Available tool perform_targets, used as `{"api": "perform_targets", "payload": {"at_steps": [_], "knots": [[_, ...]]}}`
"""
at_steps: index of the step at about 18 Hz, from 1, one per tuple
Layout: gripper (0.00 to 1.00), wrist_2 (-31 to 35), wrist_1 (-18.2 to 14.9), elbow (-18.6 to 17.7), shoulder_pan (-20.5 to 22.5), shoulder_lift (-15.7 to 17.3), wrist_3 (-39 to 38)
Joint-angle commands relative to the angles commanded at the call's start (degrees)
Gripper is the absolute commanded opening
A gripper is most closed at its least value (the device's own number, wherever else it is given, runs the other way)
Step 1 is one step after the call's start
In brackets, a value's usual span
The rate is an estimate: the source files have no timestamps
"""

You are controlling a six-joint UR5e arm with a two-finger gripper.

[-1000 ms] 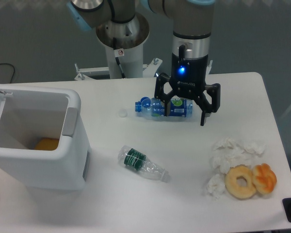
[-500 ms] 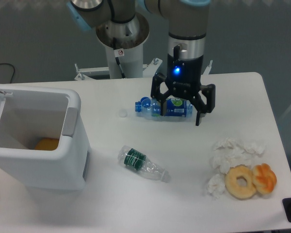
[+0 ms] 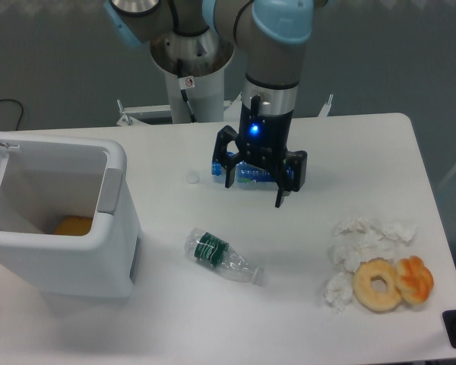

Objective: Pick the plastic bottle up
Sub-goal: 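Move the open gripper sideways above the blue bottle and can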

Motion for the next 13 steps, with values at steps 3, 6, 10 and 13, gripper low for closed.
{"api": "perform_targets", "payload": {"at_steps": [3, 6, 10, 13], "knots": [[1.0, 2.03, 0.0, -2.3, -0.88, 0.27, 6.16], [1.0, 3.52, -0.09, -1.69, -1.32, -1.13, 7.06], [1.0, 7.03, -0.17, -1.6, -3.34, -2.28, 6.71], [1.0, 9.59, 0.0, -1.42, -4.48, -3.42, 5.31]]}}
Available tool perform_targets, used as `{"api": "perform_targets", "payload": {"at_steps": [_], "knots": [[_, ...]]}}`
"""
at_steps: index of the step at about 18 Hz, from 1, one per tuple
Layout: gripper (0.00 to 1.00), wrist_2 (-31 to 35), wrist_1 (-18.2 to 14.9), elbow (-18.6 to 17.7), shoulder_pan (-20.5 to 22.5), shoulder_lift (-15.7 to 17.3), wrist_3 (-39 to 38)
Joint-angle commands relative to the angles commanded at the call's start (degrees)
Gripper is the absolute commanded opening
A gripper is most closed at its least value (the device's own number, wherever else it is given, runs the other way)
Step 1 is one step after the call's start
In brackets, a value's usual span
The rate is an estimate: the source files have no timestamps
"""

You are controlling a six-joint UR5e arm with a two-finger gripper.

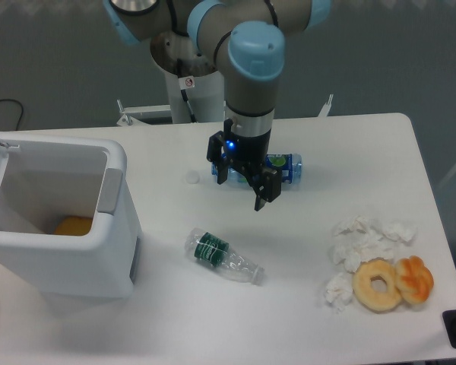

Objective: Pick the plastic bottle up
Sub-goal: 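Move the open gripper sideways above the blue bottle and can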

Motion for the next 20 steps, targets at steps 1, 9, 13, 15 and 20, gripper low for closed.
{"api": "perform_targets", "payload": {"at_steps": [1, 9, 13, 15, 20], "knots": [[1.0, 0.53, 0.0, 0.35, -0.09, -0.44, -1.66], [1.0, 0.36, -0.17, 2.9, -1.14, -3.61, -19.33], [1.0, 0.18, -0.26, 3.69, -1.15, -4.49, -27.23], [1.0, 0.62, -0.52, 3.87, -0.53, -5.62, -30.93], [1.0, 0.18, -0.53, 7.11, 0.87, -7.04, -50.86]]}}
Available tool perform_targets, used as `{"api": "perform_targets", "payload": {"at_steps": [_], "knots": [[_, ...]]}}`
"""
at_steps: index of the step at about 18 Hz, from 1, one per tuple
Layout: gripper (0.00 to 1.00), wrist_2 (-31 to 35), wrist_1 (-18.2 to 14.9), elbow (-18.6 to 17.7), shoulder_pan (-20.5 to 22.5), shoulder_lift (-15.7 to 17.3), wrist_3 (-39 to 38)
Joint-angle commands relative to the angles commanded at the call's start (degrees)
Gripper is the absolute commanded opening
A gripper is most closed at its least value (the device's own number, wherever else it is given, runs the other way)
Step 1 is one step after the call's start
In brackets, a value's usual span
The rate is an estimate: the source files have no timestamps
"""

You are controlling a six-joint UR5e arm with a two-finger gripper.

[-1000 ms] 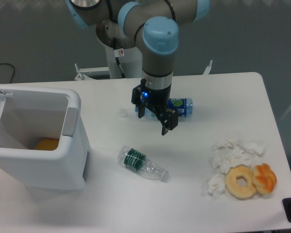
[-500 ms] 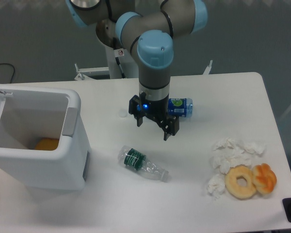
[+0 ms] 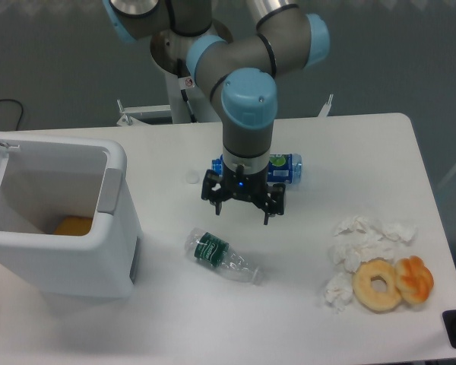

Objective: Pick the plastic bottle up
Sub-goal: 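Move the open gripper sideways above the blue bottle and can, then swing the gripper toward the green-labelled clear bottle and lower it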

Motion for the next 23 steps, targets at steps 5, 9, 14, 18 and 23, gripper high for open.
{"api": "perform_targets", "payload": {"at_steps": [5, 9, 14, 18, 23], "knots": [[1.0, -0.09, 0.17, 1.32, 1.85, -1.92, -15.74], [1.0, 0.35, 0.18, 6.05, 1.59, -7.1, -21.04], [1.0, -1.06, 0.62, 7.47, 1.41, -11.07, -27.62], [1.0, -0.79, 0.79, 8.44, 1.59, -14.67, -33.87], [1.0, -1.05, 2.72, 8.44, 1.76, -17.66, -34.49]]}}
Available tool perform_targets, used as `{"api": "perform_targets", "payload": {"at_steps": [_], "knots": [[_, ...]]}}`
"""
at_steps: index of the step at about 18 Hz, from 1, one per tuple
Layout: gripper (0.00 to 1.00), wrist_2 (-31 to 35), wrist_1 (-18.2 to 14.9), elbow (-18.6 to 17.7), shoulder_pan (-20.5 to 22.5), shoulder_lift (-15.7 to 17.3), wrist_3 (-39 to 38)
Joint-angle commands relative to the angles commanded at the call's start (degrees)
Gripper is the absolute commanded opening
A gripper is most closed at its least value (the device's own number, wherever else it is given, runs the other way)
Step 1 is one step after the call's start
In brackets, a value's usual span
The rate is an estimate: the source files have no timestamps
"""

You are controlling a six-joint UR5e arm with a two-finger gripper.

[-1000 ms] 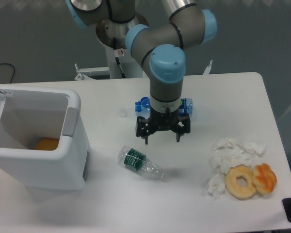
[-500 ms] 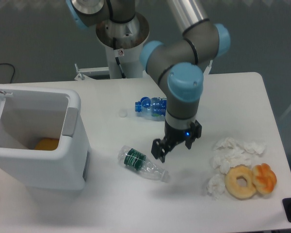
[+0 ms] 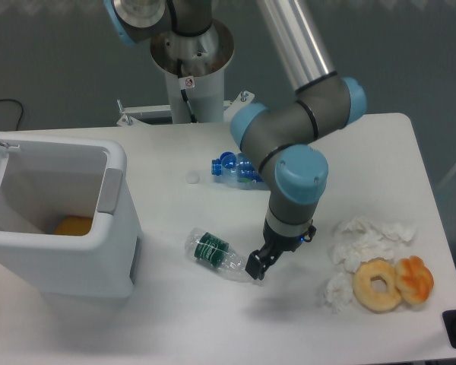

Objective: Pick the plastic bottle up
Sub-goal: 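Swing the gripper toward the green-labelled clear bottle and lower it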

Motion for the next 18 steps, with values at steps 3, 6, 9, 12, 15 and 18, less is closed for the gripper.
{"api": "perform_targets", "payload": {"at_steps": [3, 6, 9, 12, 15, 18], "knots": [[1.0, -0.96, 0.09, 0.0, 0.09, -0.26, -0.18], [1.0, -2.46, 0.09, -0.09, 0.09, -0.53, -0.35], [1.0, -2.46, 0.09, -0.53, -0.09, -0.53, -0.79], [1.0, -2.55, 0.09, -0.53, -0.09, -0.62, -0.97], [1.0, -2.55, 0.09, -0.53, -0.44, -1.14, -0.97], [0.99, -2.46, 0.18, 0.0, -1.58, -2.2, -0.97]]}}
